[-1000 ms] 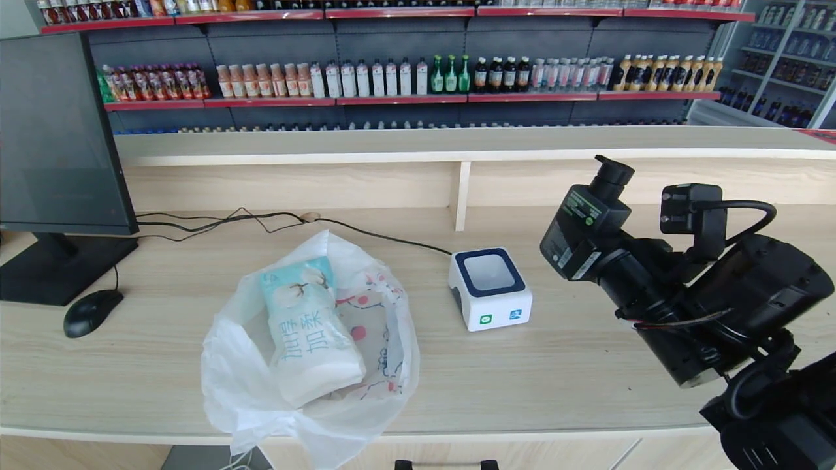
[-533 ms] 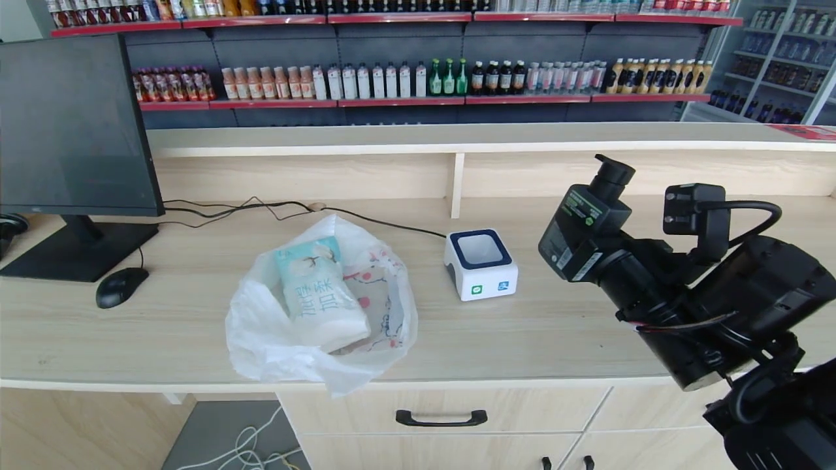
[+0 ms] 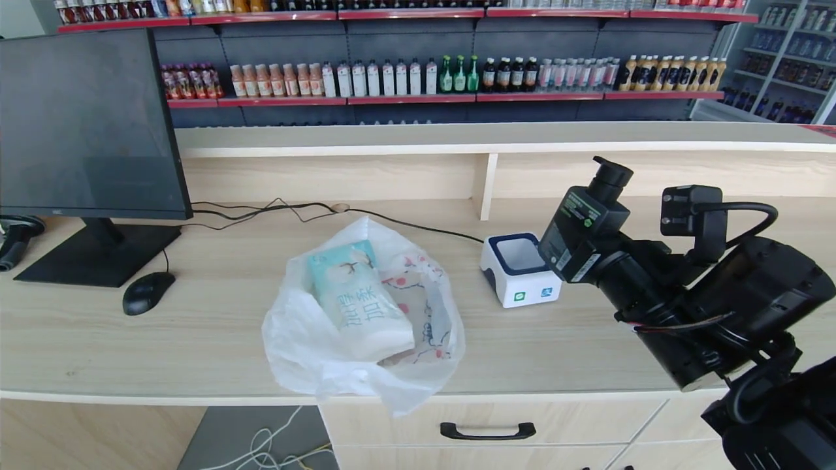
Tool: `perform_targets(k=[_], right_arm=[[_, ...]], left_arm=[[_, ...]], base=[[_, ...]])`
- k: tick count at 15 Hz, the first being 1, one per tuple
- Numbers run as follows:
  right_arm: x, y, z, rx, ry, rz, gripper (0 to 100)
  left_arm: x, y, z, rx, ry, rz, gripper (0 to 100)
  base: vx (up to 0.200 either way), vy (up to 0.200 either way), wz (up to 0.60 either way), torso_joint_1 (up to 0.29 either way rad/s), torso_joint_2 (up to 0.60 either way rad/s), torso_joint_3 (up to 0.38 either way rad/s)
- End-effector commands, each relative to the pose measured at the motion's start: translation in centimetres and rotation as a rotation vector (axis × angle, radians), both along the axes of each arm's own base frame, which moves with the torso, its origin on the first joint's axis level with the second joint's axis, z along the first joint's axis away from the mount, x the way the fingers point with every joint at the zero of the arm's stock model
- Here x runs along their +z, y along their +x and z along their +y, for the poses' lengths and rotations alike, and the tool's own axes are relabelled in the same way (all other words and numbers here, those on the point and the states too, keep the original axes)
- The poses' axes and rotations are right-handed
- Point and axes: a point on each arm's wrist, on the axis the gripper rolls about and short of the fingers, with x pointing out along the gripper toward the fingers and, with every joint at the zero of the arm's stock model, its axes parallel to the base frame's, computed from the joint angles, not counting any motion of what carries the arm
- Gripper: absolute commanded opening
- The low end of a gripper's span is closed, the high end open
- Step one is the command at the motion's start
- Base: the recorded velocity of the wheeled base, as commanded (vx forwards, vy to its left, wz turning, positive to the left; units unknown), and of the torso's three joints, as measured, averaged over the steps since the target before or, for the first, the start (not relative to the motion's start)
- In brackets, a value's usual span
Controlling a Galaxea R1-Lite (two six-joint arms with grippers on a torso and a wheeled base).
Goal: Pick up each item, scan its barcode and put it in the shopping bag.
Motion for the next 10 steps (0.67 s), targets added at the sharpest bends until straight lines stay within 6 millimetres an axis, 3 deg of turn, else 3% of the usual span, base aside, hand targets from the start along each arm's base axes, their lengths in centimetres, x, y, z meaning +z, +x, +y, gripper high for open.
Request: perform_targets(k=[1,2,10], right_arm=[[-0.06,0.01,0.07,0.002,-0.001,0.001,0],[-0.06,0.01,0.07,0.002,0.000,0.001,0],[0.20,-0.09,0.01,0.003,0.008,-0.006,0]], left_arm=[[0.01,0.00,0.00,0.000,-0.001,-0.001,100],[0.01,0.00,0.00,0.001,-0.001,-0.001,100],[0.01,0.00,0.00,0.000,0.002,-0.001,100]], base=[[0.000,0.200,0.00,-0.002,0.01,0.002],[0.000,0.200,0.00,0.002,0.01,0.002],[0.000,0.000,0.00,0.000,0.00,0.000]])
